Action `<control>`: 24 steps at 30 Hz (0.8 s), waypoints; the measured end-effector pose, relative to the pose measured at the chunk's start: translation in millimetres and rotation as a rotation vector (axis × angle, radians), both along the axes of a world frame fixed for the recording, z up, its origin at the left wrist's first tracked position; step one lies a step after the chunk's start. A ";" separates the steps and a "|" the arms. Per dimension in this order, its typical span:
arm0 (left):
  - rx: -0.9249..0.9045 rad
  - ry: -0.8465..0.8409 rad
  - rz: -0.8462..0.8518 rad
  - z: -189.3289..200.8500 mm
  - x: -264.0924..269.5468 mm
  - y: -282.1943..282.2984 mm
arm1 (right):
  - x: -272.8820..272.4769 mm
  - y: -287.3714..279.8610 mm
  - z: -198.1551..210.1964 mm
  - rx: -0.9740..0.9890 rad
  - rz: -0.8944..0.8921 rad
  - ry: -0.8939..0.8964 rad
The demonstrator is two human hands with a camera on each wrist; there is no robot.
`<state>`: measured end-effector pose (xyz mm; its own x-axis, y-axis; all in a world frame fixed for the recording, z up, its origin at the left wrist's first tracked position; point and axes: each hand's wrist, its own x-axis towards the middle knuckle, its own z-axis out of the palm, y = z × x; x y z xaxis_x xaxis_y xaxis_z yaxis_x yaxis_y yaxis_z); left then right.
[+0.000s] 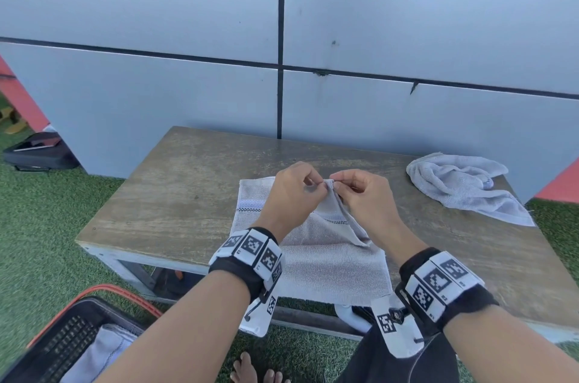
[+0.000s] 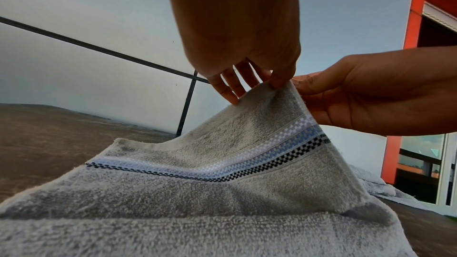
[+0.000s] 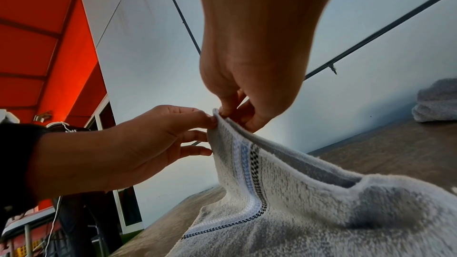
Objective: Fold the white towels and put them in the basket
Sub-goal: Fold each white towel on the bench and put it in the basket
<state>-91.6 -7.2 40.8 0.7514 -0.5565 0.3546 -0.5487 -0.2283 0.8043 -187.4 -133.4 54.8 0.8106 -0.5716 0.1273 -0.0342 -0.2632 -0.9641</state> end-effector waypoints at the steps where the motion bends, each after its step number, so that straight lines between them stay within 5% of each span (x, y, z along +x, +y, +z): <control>1: -0.015 -0.016 -0.008 0.2 -0.3 -0.3 | 0.6 0.2 -0.4 0.003 0.001 -0.002; 11: 0.056 0.039 -0.002 0.4 2.1 -0.1 | -1.4 0.6 3.0 0.049 0.076 -0.026; 24: 0.256 -0.046 -0.194 14.2 22.2 20.4 | -2.7 -15.1 26.9 -0.202 0.129 -0.044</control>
<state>-69.4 13.1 55.0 0.6092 -0.7632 0.2156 -0.6363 -0.3080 0.7073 -190.1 -148.5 81.7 0.8665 -0.4227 0.2656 0.0532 -0.4507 -0.8911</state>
